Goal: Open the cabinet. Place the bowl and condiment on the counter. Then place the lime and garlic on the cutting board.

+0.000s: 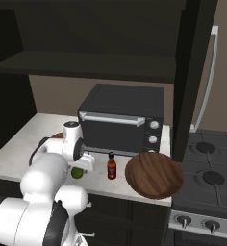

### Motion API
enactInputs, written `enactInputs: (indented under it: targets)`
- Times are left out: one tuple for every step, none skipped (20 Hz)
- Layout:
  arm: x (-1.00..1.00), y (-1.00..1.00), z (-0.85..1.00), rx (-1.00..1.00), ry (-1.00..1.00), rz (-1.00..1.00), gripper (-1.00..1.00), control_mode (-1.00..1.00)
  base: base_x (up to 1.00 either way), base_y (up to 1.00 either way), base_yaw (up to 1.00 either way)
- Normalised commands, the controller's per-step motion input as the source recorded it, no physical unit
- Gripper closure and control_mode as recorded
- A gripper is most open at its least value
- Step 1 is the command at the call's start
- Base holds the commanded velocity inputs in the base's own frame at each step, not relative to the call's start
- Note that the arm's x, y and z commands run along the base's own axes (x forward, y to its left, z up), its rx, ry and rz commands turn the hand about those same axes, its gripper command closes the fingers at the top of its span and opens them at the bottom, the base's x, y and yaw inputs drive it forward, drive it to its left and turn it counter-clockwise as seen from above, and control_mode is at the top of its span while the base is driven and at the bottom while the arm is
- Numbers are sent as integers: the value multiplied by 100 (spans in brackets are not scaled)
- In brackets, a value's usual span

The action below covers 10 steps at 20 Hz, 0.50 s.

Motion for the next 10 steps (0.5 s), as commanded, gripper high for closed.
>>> enactInputs:
  targets:
    - [-3, 12, -23, 3, 0, 0, -100, -100, 0, 0, 0]
    - [-5, 6, -23, 4, -1, 0, -100, -100, 0, 0, 0]
    - [-5, 2, -25, 4, -1, 0, -100, -100, 0, 0, 0]
    - [-6, 0, -25, 5, -1, 1, -100, -100, 0, 0, 0]
    - [-8, 0, -26, 5, -2, 1, -100, -100, 0, 0, 0]
    - [-7, 0, -26, 5, -1, 0, -100, -100, 0, 0, 0]
    - [-5, 0, -26, 4, -1, 0, -100, -100, 0, 0, 0]
    - [-7, 3, -32, 2, 0, 0, -100, -100, 0, 0, 0]
    - [-5, 8, -32, 2, 0, 0, 100, -100, 0, 0, 0]
    - [-8, 7, -31, 2, 0, 0, 100, -100, 0, 0, 0]
